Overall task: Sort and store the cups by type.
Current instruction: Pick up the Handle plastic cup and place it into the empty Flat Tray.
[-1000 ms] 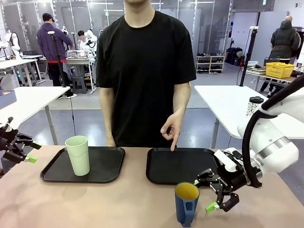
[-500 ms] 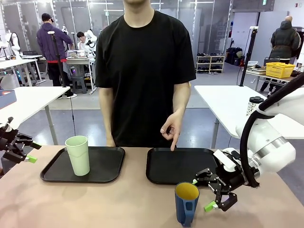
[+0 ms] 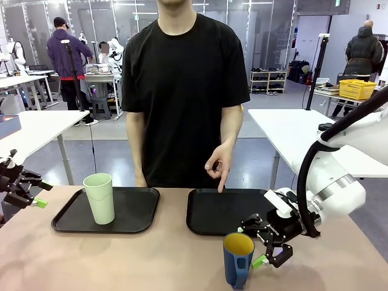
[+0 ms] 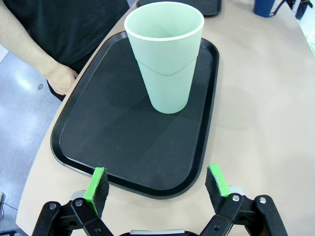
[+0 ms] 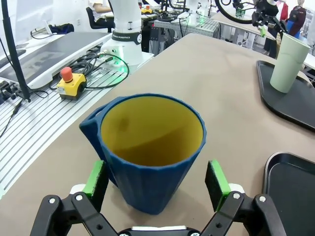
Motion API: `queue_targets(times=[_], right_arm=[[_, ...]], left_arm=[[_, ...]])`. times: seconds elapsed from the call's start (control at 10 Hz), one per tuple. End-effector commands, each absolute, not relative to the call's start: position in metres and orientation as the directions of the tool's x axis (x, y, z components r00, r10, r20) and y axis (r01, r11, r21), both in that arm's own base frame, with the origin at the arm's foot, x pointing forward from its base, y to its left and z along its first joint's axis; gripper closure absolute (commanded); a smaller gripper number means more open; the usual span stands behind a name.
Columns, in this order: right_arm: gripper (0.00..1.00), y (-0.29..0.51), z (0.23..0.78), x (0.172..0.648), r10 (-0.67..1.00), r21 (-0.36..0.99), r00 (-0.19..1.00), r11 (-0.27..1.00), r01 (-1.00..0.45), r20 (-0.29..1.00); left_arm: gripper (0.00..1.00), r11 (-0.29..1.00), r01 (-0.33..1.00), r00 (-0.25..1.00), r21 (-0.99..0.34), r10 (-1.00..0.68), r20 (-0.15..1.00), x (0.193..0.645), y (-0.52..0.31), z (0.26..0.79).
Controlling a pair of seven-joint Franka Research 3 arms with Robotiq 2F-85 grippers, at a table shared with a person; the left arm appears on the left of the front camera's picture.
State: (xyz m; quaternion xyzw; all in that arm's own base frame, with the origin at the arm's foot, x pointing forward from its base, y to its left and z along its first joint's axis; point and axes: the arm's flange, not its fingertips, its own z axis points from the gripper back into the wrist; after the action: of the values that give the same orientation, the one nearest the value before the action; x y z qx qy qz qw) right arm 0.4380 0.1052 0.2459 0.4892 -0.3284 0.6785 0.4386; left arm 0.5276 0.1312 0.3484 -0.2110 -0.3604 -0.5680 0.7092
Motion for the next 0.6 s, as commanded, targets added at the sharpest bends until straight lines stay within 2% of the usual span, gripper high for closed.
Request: queue_targets(times=[0.0, 0.5], right_arm=[[0.0, 0.111, 0.234, 0.435, 0.238, -0.057, -0.167, -0.409, -0.911, 0.957], [0.0, 0.131, 0.23, 0.436, 0.237, -0.033, -0.153, -0.443, -0.896, 0.96]], left_arm=[[0.0, 0.255, 0.959, 0.069, 0.127, -0.639, 0.766, 0.531, 0.133, 0.349], [0.0, 0.255, 0.959, 0.069, 0.127, -0.639, 0.766, 0.531, 0.133, 0.349]])
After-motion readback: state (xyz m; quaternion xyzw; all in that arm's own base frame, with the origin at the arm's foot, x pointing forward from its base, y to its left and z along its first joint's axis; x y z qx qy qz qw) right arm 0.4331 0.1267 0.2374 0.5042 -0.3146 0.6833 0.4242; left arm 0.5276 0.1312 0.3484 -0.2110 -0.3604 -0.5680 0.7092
